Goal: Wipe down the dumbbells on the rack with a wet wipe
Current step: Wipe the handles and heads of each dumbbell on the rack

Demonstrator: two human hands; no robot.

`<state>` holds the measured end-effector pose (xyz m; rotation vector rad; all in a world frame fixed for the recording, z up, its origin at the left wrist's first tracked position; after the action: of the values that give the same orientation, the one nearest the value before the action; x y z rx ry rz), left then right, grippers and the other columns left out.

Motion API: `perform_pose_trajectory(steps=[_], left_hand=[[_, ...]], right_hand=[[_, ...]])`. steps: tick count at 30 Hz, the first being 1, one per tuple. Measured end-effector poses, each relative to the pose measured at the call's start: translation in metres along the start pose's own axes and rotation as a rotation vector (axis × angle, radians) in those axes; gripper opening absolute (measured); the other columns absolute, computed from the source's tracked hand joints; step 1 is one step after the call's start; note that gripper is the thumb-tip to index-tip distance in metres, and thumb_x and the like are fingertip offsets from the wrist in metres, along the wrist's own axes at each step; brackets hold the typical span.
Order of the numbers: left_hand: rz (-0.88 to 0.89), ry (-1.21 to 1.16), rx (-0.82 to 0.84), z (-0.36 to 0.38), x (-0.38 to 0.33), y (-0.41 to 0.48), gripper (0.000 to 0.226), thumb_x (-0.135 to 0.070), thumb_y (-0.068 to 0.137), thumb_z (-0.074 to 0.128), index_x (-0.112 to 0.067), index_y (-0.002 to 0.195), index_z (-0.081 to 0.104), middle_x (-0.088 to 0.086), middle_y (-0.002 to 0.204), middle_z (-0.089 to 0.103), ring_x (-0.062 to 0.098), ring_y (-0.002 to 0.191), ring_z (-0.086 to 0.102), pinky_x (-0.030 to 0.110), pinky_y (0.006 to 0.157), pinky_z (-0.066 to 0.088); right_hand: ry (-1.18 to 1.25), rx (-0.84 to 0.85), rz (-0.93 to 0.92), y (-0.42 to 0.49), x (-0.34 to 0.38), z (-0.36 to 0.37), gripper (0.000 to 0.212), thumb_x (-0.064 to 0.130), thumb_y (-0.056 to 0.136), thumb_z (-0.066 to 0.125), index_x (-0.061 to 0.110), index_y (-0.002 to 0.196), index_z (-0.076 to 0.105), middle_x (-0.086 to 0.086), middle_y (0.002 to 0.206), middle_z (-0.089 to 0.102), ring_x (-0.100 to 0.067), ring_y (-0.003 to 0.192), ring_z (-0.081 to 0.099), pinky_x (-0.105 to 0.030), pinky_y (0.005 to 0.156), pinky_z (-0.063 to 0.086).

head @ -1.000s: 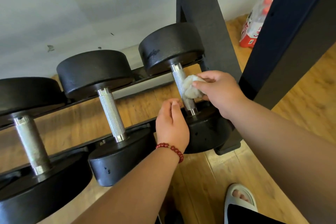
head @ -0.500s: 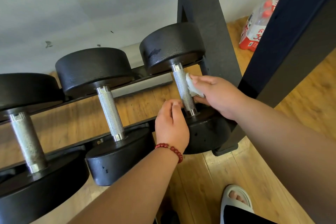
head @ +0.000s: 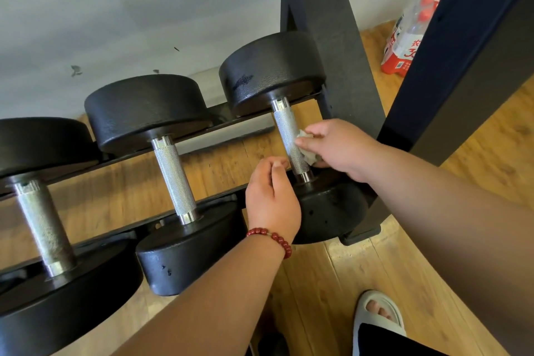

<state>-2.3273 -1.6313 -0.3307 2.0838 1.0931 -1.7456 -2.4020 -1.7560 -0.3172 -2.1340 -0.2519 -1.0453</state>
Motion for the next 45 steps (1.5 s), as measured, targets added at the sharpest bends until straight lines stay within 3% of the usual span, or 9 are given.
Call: perform_pose_trajectory(steps=[4, 9, 14, 21, 26, 29, 35, 40, 45], left_hand=[[0.006, 0.004, -0.004, 0.000, 0.000, 0.001, 0.026, -0.023, 0.103, 0.034, -0.032, 0.101, 0.059, -0.021, 0.096, 0.059, -0.020, 0.091, 0.049, 0.001, 0.072, 0.034], [0.004, 0.026, -0.003, 0.000, 0.000, 0.001, 0.026, -0.023, 0.103, 0.034, -0.033, 0.097, 0.057, -0.020, 0.094, 0.058, -0.018, 0.089, 0.049, -0.001, 0.069, 0.035], [-0.002, 0.076, 0.018, -0.001, 0.000, 0.001, 0.023, -0.029, 0.103, 0.033, -0.032, 0.103, 0.056, -0.017, 0.101, 0.056, -0.006, 0.095, 0.051, 0.010, 0.077, 0.037], [0.281, 0.544, 0.126, -0.029, -0.012, -0.008, 0.036, -0.033, 0.102, 0.033, -0.019, 0.132, 0.049, -0.008, 0.129, 0.048, 0.008, 0.121, 0.036, 0.028, 0.108, 0.030], [0.481, 0.864, 0.101, -0.053, -0.023, -0.023, 0.055, -0.044, 0.095, 0.022, -0.015, 0.130, 0.052, 0.003, 0.128, 0.055, 0.023, 0.123, 0.046, 0.038, 0.107, 0.034], [0.506, 0.964, 0.102, -0.068, -0.029, -0.039, 0.051, -0.041, 0.095, 0.023, -0.016, 0.129, 0.052, 0.004, 0.130, 0.054, 0.025, 0.123, 0.046, 0.040, 0.106, 0.035], [0.467, 1.031, 0.069, -0.104, -0.031, -0.074, 0.040, -0.036, 0.101, 0.035, -0.020, 0.136, 0.047, -0.001, 0.138, 0.049, 0.018, 0.131, 0.039, 0.037, 0.113, 0.027], [0.446, 1.097, 0.017, -0.140, -0.031, -0.095, 0.041, -0.037, 0.101, 0.037, -0.021, 0.138, 0.045, -0.001, 0.142, 0.047, 0.019, 0.135, 0.037, 0.037, 0.114, 0.027], [0.409, 1.133, -0.017, -0.175, -0.021, -0.114, 0.043, -0.037, 0.101, 0.037, -0.019, 0.139, 0.045, 0.002, 0.142, 0.048, 0.021, 0.135, 0.038, 0.039, 0.114, 0.027]], right_hand=[[0.114, -0.041, -0.030, 0.003, 0.006, 0.001, 0.040, 0.027, 0.097, 0.058, 0.023, 0.137, 0.054, 0.005, 0.117, 0.063, -0.015, 0.109, 0.059, -0.035, 0.097, 0.048], [-0.061, -0.018, -0.116, -0.006, 0.003, 0.002, 0.045, 0.029, 0.088, 0.070, 0.024, 0.132, 0.057, 0.006, 0.114, 0.065, -0.012, 0.103, 0.062, -0.033, 0.091, 0.052], [-0.247, -0.189, -0.233, -0.019, 0.005, 0.000, 0.040, 0.023, 0.093, 0.064, 0.023, 0.132, 0.056, 0.008, 0.111, 0.060, -0.009, 0.092, 0.054, -0.012, 0.064, 0.038], [-0.527, -0.263, -0.485, -0.066, 0.005, -0.001, 0.041, 0.019, 0.102, 0.044, 0.018, 0.142, 0.045, -0.002, 0.132, 0.055, -0.019, 0.114, 0.055, -0.021, 0.086, 0.039], [-0.697, -0.255, -0.563, -0.095, 0.008, 0.015, 0.047, 0.006, 0.098, 0.049, 0.013, 0.144, 0.044, -0.008, 0.149, 0.042, -0.030, 0.132, 0.044, -0.043, 0.102, 0.046], [-0.773, -0.302, -0.636, -0.111, 0.007, 0.026, 0.050, -0.003, 0.087, 0.064, 0.005, 0.135, 0.054, -0.019, 0.140, 0.051, -0.037, 0.129, 0.050, -0.052, 0.095, 0.051], [-0.878, -0.298, -0.690, -0.148, 0.010, 0.048, 0.061, -0.003, 0.076, 0.074, 0.005, 0.133, 0.055, -0.017, 0.137, 0.055, -0.034, 0.127, 0.053, -0.047, 0.096, 0.048], [-0.911, -0.195, -0.691, -0.176, 0.023, 0.069, 0.067, -0.004, 0.090, 0.056, 0.012, 0.150, 0.033, -0.009, 0.158, 0.029, -0.024, 0.147, 0.022, -0.040, 0.115, 0.026], [-0.929, -0.116, -0.713, -0.193, 0.037, 0.097, 0.066, -0.001, 0.095, 0.050, 0.015, 0.153, 0.025, -0.005, 0.161, 0.020, -0.020, 0.150, 0.013, -0.038, 0.118, 0.022]])
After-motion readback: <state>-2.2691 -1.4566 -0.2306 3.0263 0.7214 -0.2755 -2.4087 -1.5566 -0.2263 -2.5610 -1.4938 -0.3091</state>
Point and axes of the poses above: each hand's wrist, its own y-axis towards the middle knuckle, its own z-axis out of the palm, x = y × z, the point moved 2 cm from there along y, towards the middle knuckle
